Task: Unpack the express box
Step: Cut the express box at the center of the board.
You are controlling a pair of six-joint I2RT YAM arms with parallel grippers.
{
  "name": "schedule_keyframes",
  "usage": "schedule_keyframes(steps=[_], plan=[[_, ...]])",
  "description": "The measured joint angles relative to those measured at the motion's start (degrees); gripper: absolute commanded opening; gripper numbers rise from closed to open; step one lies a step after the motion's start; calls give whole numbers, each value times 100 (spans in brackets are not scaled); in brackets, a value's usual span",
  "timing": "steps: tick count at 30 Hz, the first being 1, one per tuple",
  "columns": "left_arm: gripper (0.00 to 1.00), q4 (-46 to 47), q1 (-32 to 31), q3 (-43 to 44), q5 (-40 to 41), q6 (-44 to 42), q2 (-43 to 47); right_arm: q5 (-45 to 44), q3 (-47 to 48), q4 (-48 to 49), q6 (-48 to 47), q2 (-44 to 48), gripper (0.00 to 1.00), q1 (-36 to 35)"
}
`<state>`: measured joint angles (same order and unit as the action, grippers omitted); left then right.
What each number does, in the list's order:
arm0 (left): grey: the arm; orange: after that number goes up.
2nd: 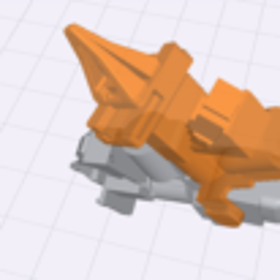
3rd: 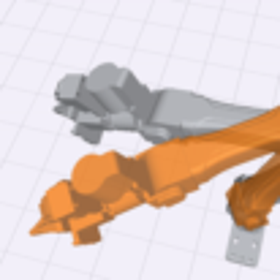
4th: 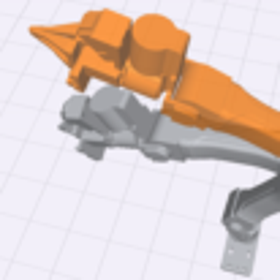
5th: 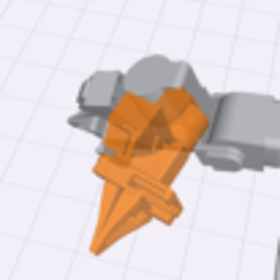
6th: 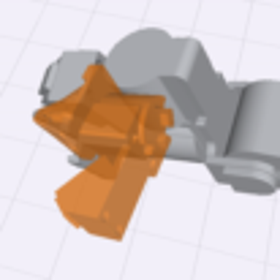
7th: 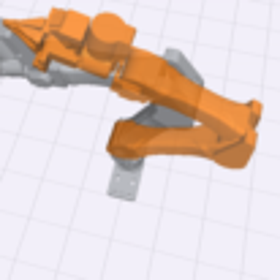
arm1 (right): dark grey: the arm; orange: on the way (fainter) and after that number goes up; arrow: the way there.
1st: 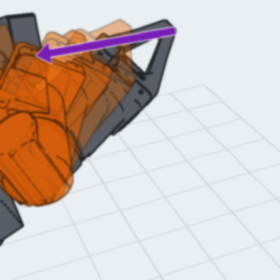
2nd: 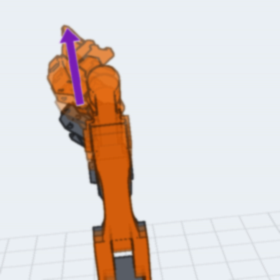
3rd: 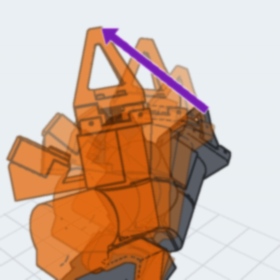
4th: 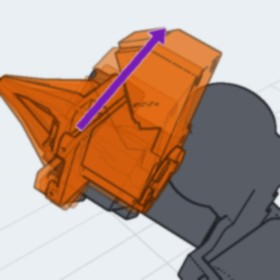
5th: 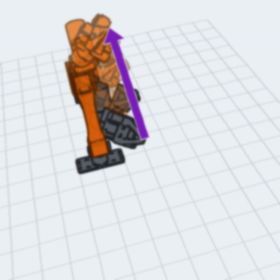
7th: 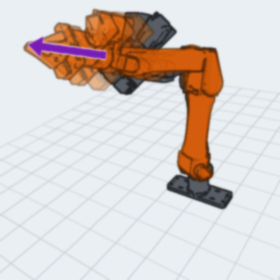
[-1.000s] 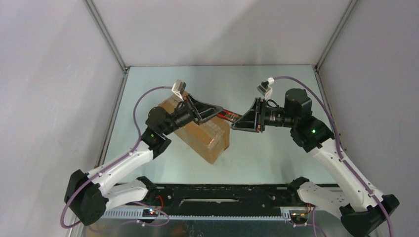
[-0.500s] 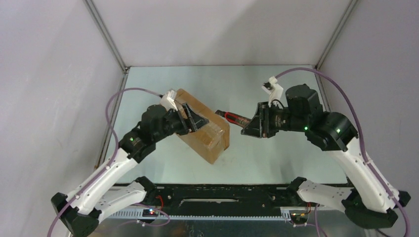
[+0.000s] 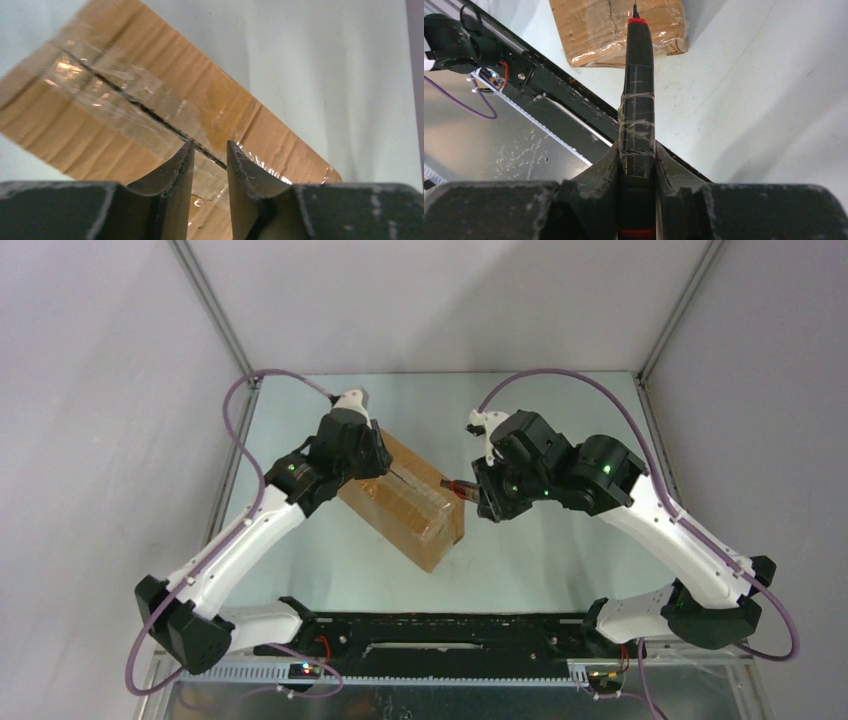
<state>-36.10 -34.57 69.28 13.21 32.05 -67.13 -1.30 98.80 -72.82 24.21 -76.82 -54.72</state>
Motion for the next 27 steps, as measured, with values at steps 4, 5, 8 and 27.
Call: schedule_keyframes(steps=[4,5,8,27], plan=[[32,87,-61,-131,-404,94,-157,-111,149,-151,-199,-39,0,-20],[32,153,-90,-219,-494,118,-116,-107,212,-199,-245,-61,0,-20],[31,267,-131,-485,-654,227,35,-109,479,-293,-382,-216,0,-76],[30,846,-129,-1117,-896,413,522,-271,1060,-817,-667,-1222,0,-597]])
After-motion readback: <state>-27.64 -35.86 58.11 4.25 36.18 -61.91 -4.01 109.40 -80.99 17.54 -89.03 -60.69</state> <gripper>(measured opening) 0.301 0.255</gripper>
